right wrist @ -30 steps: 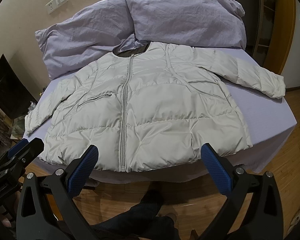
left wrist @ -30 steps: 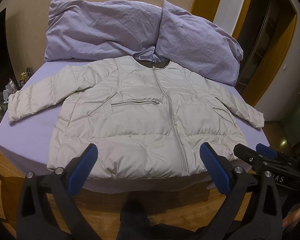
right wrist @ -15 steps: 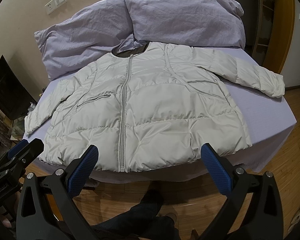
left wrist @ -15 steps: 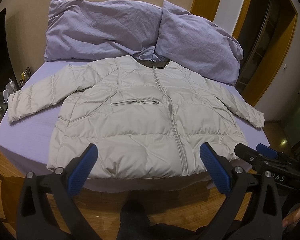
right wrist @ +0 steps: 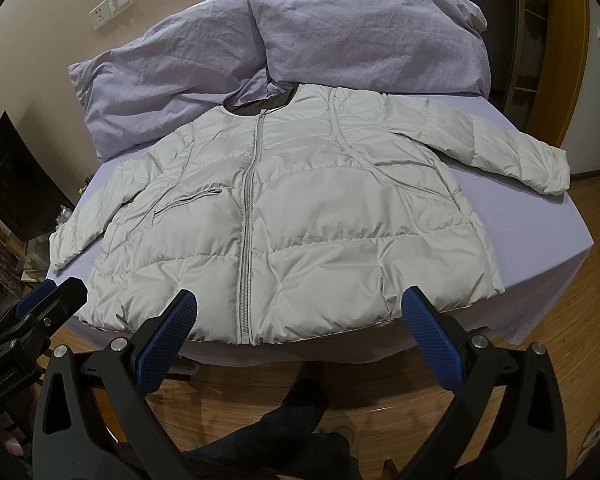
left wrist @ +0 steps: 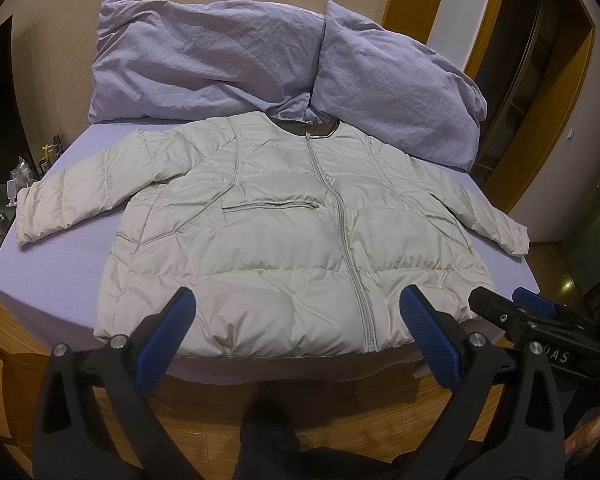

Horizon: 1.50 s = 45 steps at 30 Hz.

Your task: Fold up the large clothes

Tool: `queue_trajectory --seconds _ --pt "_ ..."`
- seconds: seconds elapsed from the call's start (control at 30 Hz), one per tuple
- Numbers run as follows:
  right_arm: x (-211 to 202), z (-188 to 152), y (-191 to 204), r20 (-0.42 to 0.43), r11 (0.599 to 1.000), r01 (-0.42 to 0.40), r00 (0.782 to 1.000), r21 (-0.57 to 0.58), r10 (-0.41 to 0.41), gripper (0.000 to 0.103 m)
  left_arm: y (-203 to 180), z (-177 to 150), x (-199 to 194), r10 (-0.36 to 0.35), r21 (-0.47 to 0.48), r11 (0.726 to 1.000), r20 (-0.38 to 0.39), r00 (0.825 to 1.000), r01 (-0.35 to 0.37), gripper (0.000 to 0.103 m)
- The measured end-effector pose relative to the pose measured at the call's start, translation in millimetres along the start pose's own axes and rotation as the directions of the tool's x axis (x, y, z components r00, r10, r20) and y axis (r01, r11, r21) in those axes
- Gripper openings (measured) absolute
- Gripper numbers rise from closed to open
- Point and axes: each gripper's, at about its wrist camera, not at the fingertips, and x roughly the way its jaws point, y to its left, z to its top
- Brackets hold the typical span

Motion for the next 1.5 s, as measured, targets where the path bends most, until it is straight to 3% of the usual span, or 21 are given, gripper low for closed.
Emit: queue_trajectory --seconds 0.77,1.07,1.23,1.5 --pt "0.1 4.0 -4.7 -0.001 1.000 0.003 1.000 0.013 -0.003 0.102 -0.5 0.5 1.6 0.000 -0.003 1.000 -0.004 1.000 0.000 0.101" --pt "15.6 20.6 -16.3 -0.012 0.999 -0.010 1.000 0.042 0.011 0.102 4.2 15.4 24.9 0.004 -0.025 1.000 -0.028 1.000 -0.005 0.101" --pt "29.4 37.0 -39.5 -0.009 0.997 0.018 1.000 0.072 -0.018 0.102 6.9 23.9 44.6 0.049 -0.024 0.998 -0.042 0.998 -0.050 0.101" --pt "63.2 67.3 -115.2 -0.036 0.972 0.137 0.991 0.192 -0.132 0.102 6.3 41.9 83.0 0.092 -0.001 0.996 -0.067 0.993 -0.093 0.101"
